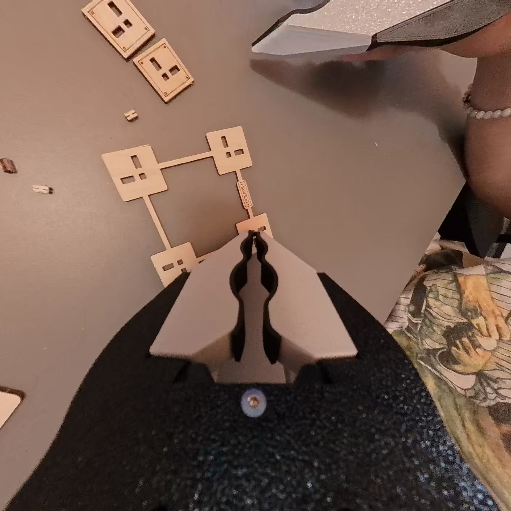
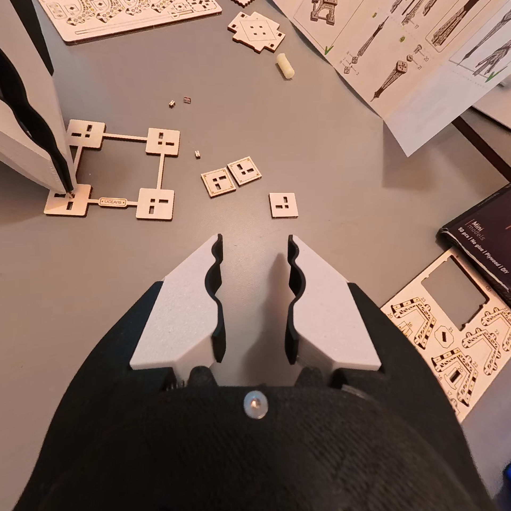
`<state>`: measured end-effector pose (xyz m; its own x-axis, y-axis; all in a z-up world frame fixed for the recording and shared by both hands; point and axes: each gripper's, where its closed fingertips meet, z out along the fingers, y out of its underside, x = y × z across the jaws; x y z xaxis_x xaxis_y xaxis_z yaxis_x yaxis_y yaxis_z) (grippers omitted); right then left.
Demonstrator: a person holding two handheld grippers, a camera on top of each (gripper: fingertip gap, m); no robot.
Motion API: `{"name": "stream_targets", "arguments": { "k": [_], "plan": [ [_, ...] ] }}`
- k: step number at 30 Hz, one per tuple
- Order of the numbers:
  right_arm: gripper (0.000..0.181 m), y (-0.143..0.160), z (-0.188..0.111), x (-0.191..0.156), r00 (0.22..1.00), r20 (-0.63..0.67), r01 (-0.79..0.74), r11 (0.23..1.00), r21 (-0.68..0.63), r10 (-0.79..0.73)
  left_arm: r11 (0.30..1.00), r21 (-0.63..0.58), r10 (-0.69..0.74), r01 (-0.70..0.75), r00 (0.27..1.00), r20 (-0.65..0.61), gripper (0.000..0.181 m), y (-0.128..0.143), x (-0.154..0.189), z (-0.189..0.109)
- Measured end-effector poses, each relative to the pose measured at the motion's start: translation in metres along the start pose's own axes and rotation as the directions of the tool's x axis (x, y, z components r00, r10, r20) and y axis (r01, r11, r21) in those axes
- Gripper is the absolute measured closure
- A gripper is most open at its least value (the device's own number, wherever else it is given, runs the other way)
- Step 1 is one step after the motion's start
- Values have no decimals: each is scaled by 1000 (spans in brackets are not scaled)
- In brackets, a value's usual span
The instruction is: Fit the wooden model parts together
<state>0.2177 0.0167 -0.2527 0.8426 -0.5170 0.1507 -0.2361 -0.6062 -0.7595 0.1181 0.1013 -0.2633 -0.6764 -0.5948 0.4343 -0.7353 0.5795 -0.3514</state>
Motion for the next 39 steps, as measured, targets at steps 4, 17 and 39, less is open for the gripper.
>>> {"name": "stream_targets", "arguments": {
  "k": [4,17,39],
  "plan": [
    [136,2,2,-1,1000,6,-4,1000,-8,4,1000,10,-15,15,1000,10,181,-1,-2,-1],
    [135,6,5,-2,1000,6,-9,1000,-25,9,997,41,-60,59,998,30,181,0,-6,-3],
    [135,7,7,-5,999,26,-22,999,-28,23,997,-73,56,-35,948,312,181,-2,-7,-2]
  ]
}}
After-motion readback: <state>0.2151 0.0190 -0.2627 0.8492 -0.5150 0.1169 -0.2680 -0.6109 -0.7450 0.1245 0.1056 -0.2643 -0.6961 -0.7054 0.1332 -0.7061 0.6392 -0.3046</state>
